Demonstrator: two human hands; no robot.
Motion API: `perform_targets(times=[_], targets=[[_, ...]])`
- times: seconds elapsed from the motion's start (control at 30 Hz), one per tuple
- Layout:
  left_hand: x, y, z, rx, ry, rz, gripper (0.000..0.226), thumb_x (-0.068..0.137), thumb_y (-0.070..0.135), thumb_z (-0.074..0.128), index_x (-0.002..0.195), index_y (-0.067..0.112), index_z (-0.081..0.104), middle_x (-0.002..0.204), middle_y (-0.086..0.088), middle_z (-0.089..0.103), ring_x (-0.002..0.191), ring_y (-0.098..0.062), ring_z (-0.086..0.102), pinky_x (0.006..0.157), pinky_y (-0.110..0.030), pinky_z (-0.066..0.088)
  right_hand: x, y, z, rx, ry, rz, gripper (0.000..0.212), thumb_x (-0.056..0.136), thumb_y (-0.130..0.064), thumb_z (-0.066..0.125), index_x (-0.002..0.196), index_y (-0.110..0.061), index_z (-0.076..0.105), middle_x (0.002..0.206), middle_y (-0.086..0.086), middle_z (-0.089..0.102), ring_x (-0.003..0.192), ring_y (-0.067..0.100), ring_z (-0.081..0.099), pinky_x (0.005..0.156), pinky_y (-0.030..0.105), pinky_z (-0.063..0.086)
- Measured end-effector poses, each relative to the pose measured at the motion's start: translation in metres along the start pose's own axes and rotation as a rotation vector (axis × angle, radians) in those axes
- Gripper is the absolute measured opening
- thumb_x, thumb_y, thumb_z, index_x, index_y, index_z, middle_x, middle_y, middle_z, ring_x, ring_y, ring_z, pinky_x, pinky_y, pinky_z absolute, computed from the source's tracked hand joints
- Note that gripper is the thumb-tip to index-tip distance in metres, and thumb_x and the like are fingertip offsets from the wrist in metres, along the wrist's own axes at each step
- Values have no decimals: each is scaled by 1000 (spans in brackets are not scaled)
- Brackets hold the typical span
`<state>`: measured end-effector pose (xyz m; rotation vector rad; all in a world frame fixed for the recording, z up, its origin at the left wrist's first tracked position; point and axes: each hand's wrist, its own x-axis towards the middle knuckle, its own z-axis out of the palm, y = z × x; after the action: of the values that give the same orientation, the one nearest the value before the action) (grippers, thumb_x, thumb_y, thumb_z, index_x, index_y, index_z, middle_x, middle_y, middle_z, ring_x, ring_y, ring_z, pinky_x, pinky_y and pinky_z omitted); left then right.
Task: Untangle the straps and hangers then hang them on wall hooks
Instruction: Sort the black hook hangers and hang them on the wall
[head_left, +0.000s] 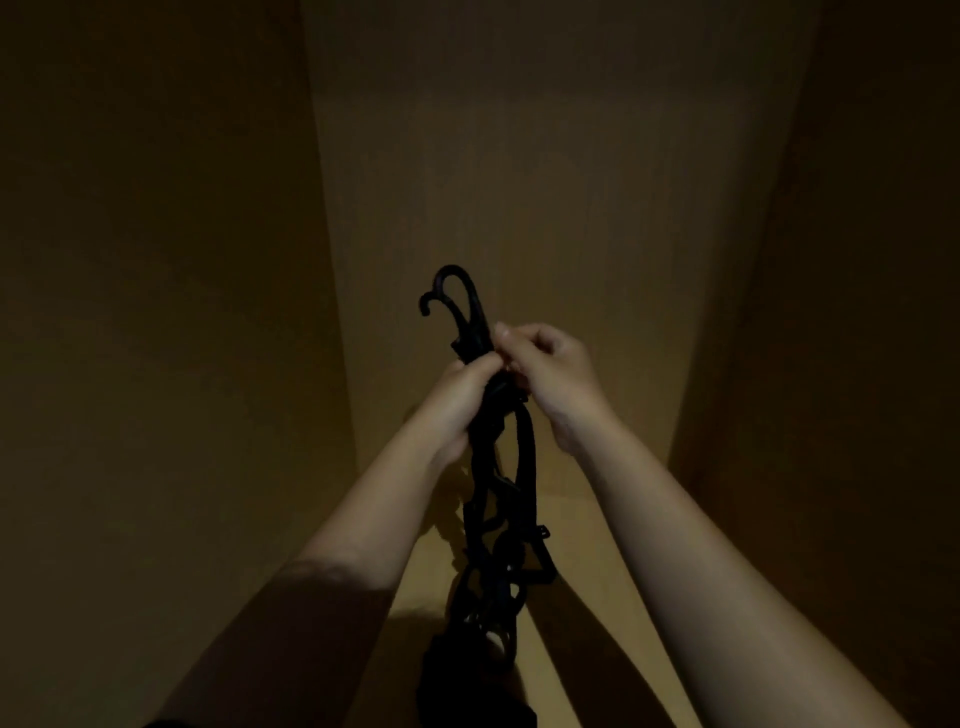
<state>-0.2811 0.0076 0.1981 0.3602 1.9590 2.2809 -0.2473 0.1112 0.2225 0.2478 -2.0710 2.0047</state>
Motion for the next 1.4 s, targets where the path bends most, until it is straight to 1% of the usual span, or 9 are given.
perform_targets(times=[0.1,0.23,0.43,0.73,0.9,1.0,1.13,1.23,1.4], targets=[[0,-8,-7,-141,50,-46,51,80,42,66,115,9,53,101,-10,66,91,-17,66,84,-30,53,-21,37,-5,-46,-82,61,36,86,-38,58,115,-17,57,106,-9,61,99,5,56,72,12,40],[-2,-10,-6,-421,178,-48,30,88,34,58,110,14,52,63,3,53,59,-9,59,58,-22,54,-55,87,-13,-33,66,136,29,88,-30,58,114,-17,51,97,-13,51,86,-2,48,62,5,38],[5,-22,-6,-518,288,-56,38,88,35,60,118,14,50,63,4,53,60,-10,57,60,-23,51,-91,156,-3,-163,144,173,11,87,-1,50,75,-4,52,73,7,48,67,15,44,52,10,34],[3,-51,-3,-571,312,-147,28,88,35,59,107,14,55,66,3,50,61,-11,55,55,-23,51,-81,154,-3,-121,86,235,9,89,-6,50,88,-9,58,84,7,55,76,16,51,63,20,42],[-1,-59,-3,-605,368,-158,17,89,32,59,89,15,56,67,2,50,62,-12,53,60,-24,49,-89,168,-7,-151,243,111,26,87,-4,43,64,-16,45,73,9,49,69,24,47,66,36,38],[-3,-61,-2,-623,397,-160,14,90,31,57,89,17,55,71,1,50,64,-13,53,63,-25,48,-102,174,-3,-333,26,49,20,79,-22,41,60,-21,46,66,10,51,65,28,49,62,39,40],[-4,-65,0,-651,415,-171,13,90,31,57,89,19,54,72,1,51,64,-13,53,62,-26,48,-105,179,1,-664,-178,114,24,86,-25,43,98,-16,62,93,12,66,86,29,60,71,37,46],[-4,-69,-4,-632,424,-161,12,89,32,58,90,20,54,74,1,52,67,-13,55,64,-26,49,-100,183,-5,-752,-127,262,47,89,-17,47,135,-11,40,118,14,62,106,31,58,78,30,46],[-5,-76,-10,-612,437,-169,18,89,34,57,96,17,55,72,2,53,66,-12,56,68,-26,51,-93,190,-8,-779,-53,341,32,88,-15,48,118,-5,53,112,17,61,98,31,59,72,30,45]])
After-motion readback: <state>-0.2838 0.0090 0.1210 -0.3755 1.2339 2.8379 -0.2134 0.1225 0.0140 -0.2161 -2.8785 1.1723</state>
